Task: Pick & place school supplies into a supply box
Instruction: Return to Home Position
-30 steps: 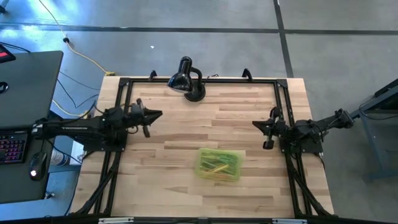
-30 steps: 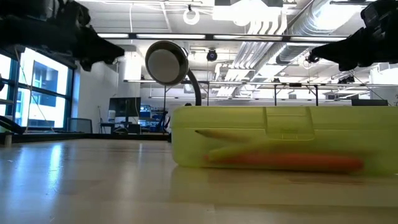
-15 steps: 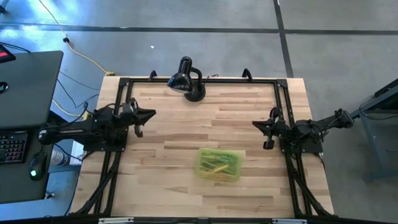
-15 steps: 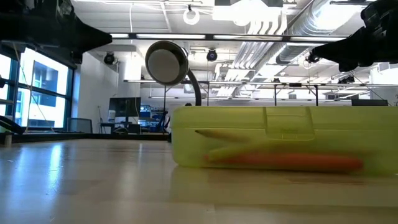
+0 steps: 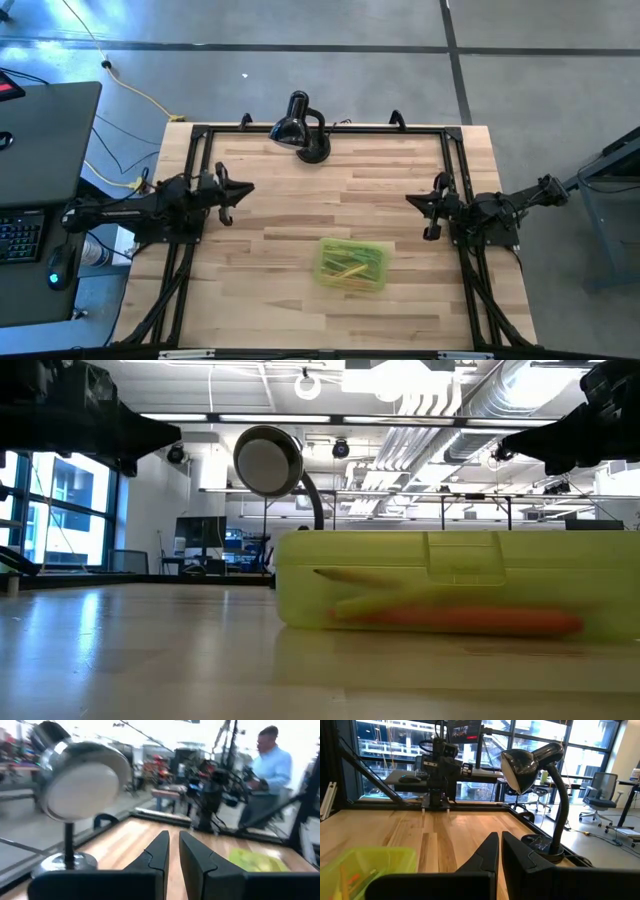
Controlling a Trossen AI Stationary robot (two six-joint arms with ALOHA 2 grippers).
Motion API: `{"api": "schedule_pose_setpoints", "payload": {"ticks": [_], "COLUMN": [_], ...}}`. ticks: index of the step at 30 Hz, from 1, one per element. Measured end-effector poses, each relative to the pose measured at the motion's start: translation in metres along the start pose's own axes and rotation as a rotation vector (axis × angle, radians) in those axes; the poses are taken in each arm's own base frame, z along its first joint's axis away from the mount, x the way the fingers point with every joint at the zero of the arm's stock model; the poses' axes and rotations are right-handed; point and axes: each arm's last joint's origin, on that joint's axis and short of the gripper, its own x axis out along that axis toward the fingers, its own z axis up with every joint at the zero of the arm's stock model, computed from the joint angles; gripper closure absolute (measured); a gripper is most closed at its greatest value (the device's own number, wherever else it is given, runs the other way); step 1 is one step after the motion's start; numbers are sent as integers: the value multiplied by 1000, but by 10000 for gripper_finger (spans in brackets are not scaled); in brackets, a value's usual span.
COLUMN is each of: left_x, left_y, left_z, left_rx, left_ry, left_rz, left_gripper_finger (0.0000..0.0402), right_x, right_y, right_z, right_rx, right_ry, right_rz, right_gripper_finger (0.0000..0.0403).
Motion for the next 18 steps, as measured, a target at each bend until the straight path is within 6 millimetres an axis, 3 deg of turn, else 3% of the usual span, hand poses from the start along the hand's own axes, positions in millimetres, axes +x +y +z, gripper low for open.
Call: {"api": "schedule_pose_setpoints", "payload": {"ticks": [8, 18], "left_x": [-1, -4], "left_y": [-4, -2], "left_z": [-15, -26], "left_rx": [-33, 7], "left_ry": [163, 277], "left_rz": [-153, -138], "left_gripper_finger": [328, 328], "right_x": [0, 0], "right_y": [0, 0], "right_z": [0, 0], "right_rx": [0, 0], "right_ry": [0, 1], "right_rz": [0, 0], "right_gripper_finger": [402, 402]}}
